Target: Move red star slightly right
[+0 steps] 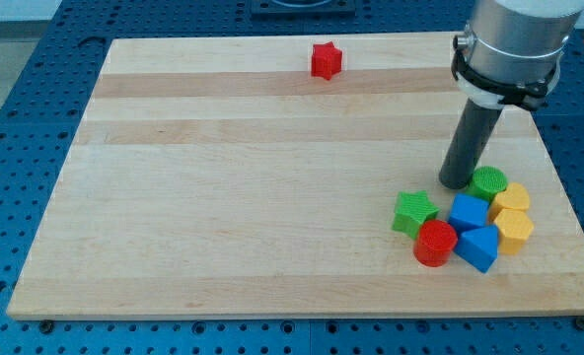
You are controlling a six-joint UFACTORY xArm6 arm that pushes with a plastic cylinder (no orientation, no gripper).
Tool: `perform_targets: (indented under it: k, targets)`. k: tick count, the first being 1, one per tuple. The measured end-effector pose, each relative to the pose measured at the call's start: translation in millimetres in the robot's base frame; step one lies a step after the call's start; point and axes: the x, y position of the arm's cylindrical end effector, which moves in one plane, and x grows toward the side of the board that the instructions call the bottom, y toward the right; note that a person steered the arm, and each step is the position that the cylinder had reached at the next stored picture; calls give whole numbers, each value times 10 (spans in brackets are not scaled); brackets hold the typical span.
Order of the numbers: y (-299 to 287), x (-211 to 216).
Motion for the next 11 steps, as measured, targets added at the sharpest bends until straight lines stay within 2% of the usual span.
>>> perform_targets:
  k: [1, 3, 4, 5, 6, 7, 8, 11]
  targets:
    - [-74, -308]
    - [-101, -1683]
    - [-340, -2353]
    - [-862, -2717]
    - [-1537, -2752]
    - [-1969, -2521]
    - [-2055, -2392]
    - [-2132, -2390]
